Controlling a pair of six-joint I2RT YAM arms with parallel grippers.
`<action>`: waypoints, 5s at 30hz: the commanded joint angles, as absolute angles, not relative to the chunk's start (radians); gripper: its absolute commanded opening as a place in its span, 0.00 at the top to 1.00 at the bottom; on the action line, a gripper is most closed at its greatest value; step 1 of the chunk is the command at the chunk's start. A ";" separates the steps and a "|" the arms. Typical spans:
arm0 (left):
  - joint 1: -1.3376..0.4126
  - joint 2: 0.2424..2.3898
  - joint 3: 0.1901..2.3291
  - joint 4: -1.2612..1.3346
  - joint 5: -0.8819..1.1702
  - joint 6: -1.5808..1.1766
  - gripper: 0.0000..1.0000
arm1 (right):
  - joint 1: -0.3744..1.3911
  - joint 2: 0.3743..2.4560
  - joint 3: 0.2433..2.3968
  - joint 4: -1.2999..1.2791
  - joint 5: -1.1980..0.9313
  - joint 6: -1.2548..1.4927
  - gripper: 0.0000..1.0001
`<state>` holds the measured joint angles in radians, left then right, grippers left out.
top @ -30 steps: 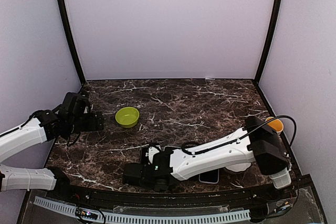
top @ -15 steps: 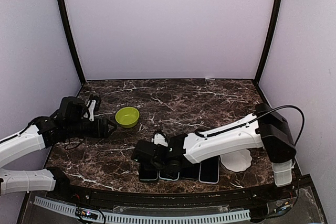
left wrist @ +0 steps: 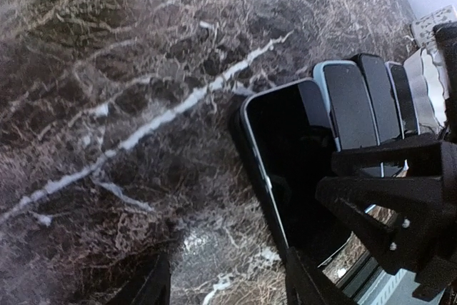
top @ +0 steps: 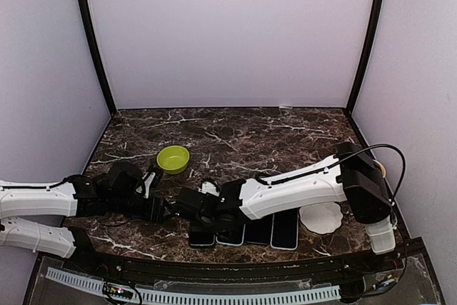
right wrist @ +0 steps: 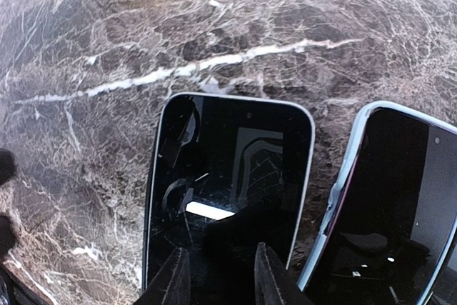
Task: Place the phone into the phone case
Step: Press the phone with the phone case at the center of the board, then pass from the right arm to the left
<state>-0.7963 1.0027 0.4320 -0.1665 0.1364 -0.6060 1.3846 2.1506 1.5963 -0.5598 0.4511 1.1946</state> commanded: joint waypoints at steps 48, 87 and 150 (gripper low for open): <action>-0.924 1.256 0.378 -0.034 0.089 -0.649 0.73 | 1.443 2.329 1.874 -1.014 0.499 1.124 0.96; -0.923 1.099 0.408 -0.212 -0.114 -0.679 0.79 | 1.525 2.298 1.906 -0.878 0.547 1.123 0.73; -0.899 0.731 0.478 0.132 0.218 -0.655 0.25 | 1.600 1.899 1.434 -0.070 1.110 0.662 0.80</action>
<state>-0.9012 0.7502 0.4984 0.0147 0.1940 -0.6323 1.5623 1.9144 1.4216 -0.2028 0.9913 0.7864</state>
